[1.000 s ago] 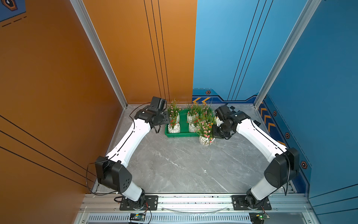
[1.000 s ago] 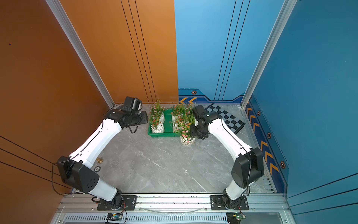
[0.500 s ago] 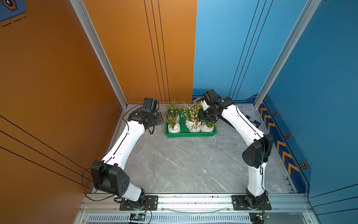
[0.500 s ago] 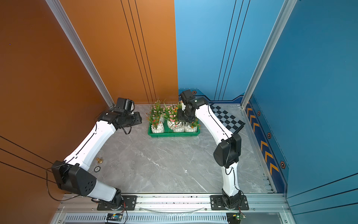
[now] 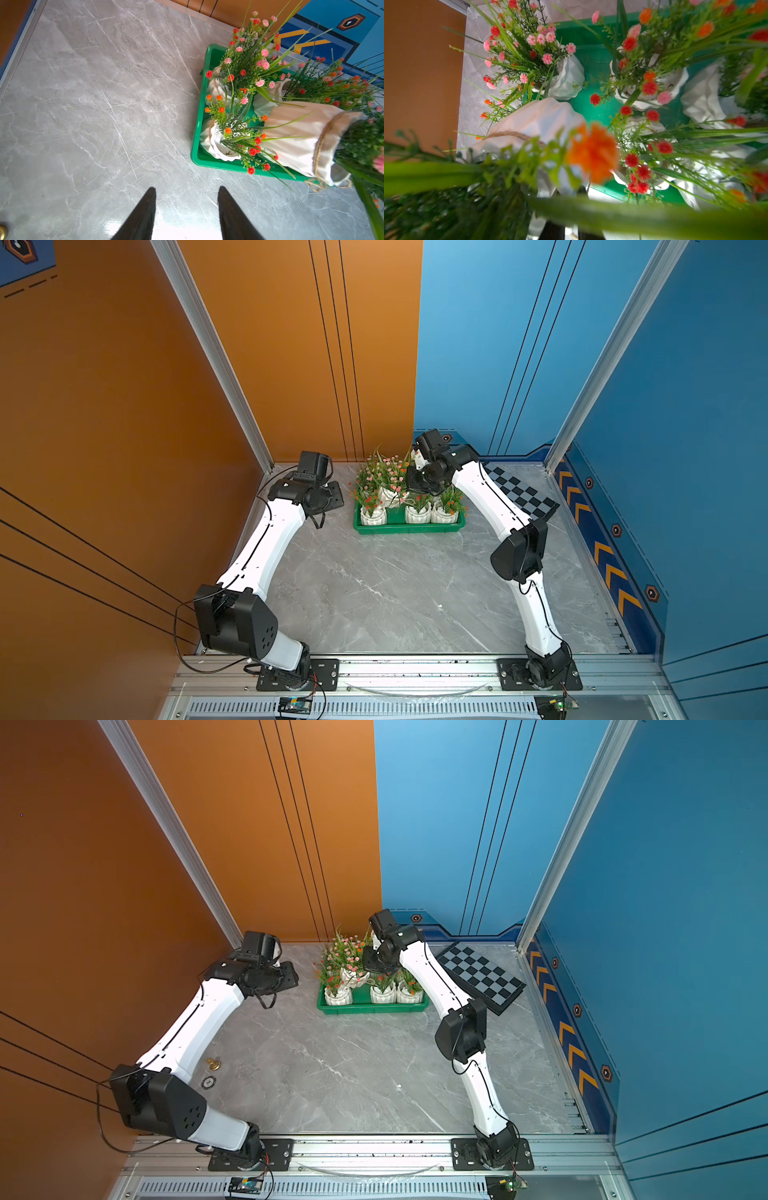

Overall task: Put the potted gypsophila into the storage box
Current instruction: Place the baby's breath potted plant at the storage box.

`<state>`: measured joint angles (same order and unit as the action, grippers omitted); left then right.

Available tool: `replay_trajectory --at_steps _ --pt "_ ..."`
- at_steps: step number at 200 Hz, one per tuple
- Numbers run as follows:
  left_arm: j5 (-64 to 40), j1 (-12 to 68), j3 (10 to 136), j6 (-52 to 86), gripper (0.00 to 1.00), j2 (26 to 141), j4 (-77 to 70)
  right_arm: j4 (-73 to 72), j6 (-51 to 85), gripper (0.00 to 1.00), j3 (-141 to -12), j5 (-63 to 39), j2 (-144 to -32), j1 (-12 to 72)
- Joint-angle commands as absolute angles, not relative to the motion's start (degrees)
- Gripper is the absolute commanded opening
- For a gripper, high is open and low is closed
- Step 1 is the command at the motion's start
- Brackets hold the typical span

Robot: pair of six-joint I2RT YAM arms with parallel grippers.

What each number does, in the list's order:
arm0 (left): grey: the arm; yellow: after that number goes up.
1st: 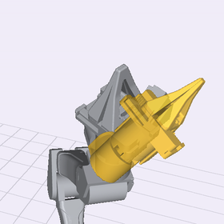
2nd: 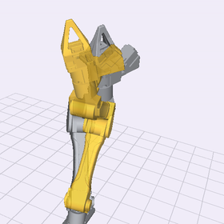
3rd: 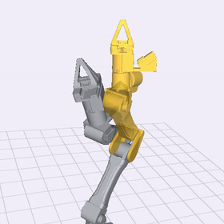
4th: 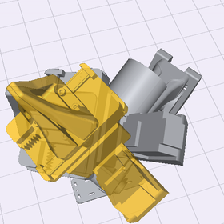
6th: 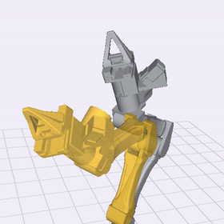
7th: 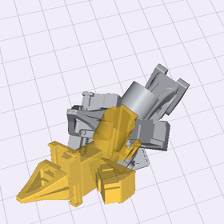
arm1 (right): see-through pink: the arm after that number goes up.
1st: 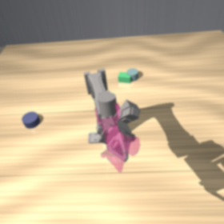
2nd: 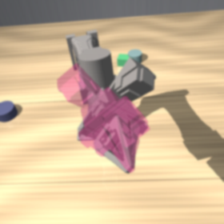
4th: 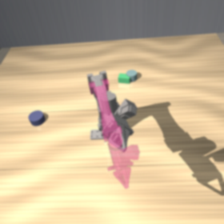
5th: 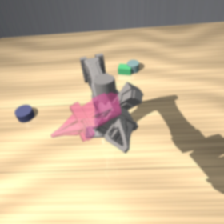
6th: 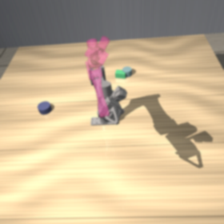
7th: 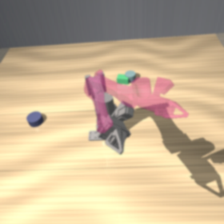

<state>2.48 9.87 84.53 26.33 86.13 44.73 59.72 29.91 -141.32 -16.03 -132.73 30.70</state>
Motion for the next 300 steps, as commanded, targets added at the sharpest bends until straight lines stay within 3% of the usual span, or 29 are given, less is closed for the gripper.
replay_trajectory --at_steps 1,175,300 --pt "0.9 8.9 84.1 25.0 0.5 84.8 45.4 52.1 33.3 0.05 -144.0 -18.7 -133.2 30.1" --pt "0.1 7.6 83.4 25.0 0.5 84.8 45.4 46.3 33.8 0.05 -140.3 -19.4 -136.6 27.1" --pt "-0.2 7.5 83.2 25.2 0.5 85.3 45.3 51.2 28.0 0.05 -138.4 -11.1 -135.9 28.7"
